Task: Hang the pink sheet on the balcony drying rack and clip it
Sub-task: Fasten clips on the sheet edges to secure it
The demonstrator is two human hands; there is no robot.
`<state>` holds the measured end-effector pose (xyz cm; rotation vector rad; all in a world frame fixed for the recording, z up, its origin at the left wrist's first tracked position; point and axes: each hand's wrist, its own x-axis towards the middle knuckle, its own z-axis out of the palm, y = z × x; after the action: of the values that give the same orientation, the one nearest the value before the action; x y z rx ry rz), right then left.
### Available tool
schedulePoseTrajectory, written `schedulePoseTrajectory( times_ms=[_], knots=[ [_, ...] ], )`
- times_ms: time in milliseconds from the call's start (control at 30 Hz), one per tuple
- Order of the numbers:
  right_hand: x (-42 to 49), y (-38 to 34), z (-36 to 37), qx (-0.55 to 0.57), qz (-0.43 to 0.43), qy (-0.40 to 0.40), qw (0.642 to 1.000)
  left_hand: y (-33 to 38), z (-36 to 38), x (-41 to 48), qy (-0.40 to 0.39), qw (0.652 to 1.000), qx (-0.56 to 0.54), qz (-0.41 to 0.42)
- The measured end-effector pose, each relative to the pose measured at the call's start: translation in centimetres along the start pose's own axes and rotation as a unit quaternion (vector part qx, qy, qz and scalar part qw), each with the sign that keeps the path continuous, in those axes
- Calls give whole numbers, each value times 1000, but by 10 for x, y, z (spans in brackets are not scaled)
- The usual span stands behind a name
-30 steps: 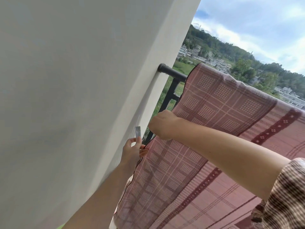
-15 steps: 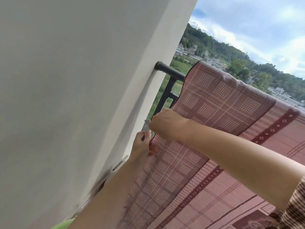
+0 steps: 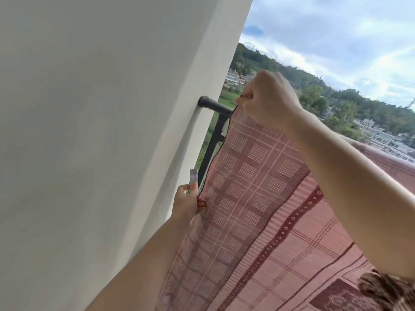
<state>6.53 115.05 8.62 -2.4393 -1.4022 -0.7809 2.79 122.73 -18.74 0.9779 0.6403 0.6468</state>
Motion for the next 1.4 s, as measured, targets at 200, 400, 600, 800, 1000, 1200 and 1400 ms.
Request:
schedulePoseTrajectory(
  times_ms=[200, 400, 600, 800, 1000, 1200, 1400],
  knots=[
    [11, 1, 6, 39, -36, -14, 998, 6, -8, 0, -4, 1000, -31, -4],
    [-7, -33, 16, -164, -226, -109, 954, -1, -5, -3, -14, 999, -50, -11],
    [-34, -70, 81, -336, -193, -425, 818, -2, -9, -8, -7, 995, -96, -19],
    [-22, -62, 104, -397, -115, -494, 765, -13, -23, -13, -9, 999, -41, -25],
    [-20, -67, 112, -338, -164, -542, 752, -14, -38, -16, -28, 997, 63, 29],
    [-30, -49, 112, -250, -184, -418, 854, -6, -64, -14, -37, 985, 132, 106],
    [-38, -41, 113, -245, -215, -373, 869, 8, -72, -8, -64, 961, 207, 173]
  ],
)
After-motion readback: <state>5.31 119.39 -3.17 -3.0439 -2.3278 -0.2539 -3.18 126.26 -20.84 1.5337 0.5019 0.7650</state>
